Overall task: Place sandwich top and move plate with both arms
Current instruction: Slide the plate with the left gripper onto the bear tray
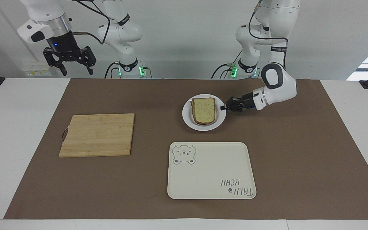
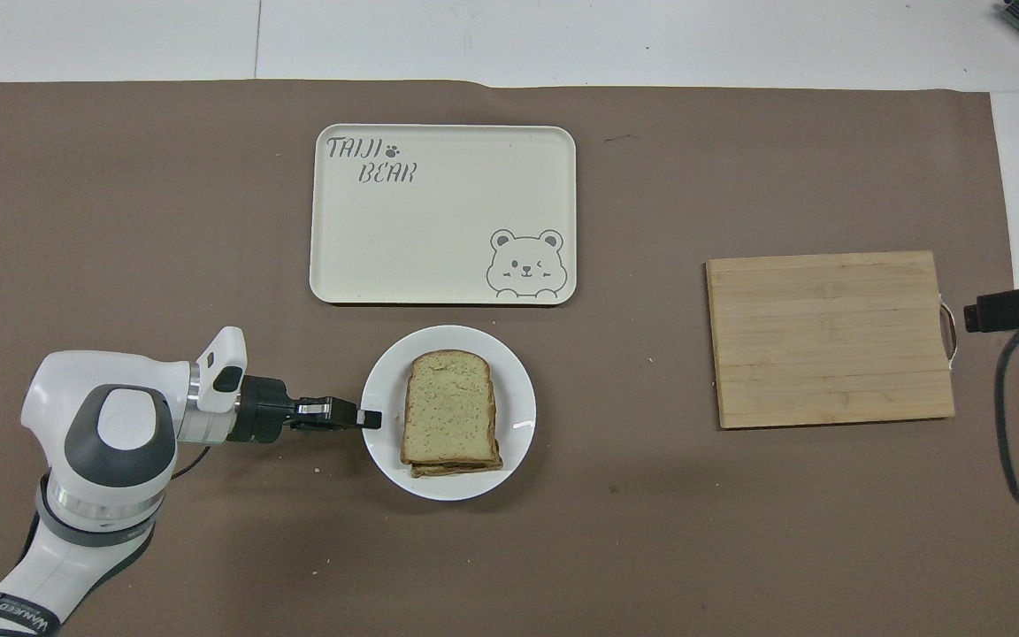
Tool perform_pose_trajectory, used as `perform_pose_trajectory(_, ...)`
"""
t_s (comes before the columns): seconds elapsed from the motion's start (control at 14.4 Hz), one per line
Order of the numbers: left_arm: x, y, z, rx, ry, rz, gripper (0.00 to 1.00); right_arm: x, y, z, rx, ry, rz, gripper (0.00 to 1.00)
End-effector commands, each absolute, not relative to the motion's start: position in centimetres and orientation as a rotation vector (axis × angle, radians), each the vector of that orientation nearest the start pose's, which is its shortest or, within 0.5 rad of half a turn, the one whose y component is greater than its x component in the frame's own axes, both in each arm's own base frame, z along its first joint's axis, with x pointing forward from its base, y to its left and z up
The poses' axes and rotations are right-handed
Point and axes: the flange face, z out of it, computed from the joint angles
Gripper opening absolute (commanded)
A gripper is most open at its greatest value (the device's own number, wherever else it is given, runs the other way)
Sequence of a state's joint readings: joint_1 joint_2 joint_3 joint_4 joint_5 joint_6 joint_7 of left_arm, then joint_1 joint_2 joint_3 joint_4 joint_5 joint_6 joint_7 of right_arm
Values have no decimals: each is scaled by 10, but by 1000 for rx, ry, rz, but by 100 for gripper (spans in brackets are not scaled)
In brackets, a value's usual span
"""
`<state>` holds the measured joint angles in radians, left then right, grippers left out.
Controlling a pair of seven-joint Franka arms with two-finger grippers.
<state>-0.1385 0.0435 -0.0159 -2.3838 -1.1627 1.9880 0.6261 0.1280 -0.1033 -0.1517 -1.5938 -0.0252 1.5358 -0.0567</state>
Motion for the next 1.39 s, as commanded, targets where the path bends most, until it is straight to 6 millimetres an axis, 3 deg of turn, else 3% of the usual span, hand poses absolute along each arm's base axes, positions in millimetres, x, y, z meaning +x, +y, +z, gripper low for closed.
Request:
perform_pose_trajectory(0.0,482,-108,312,2086,-45,-157,0,518,-20,665,-3143,-79,-80,100)
perform_pose_trajectory(0.21,515,-100,323,2064,-60,-122,0,518,-20,665,-3143,-79,-80,100)
perform_pose_trajectory(0.49,572,-99,347,2040,-107,-56,0,518,-20,665,-3143,-79,-80,100)
perform_pose_trajectory(0.83,624,-96,310,2048,-93,-57,0,518,-20,665,-3143,-79,-80,100)
perform_pose_trajectory(1.11,665,-100,303,2052,-81,-27,0,518,-20,665,-3143,-79,-80,100)
perform_pose_trajectory(1.32,676,-103,297,2066,-33,-30,0,518,-20,665,-3143,-79,-80,100)
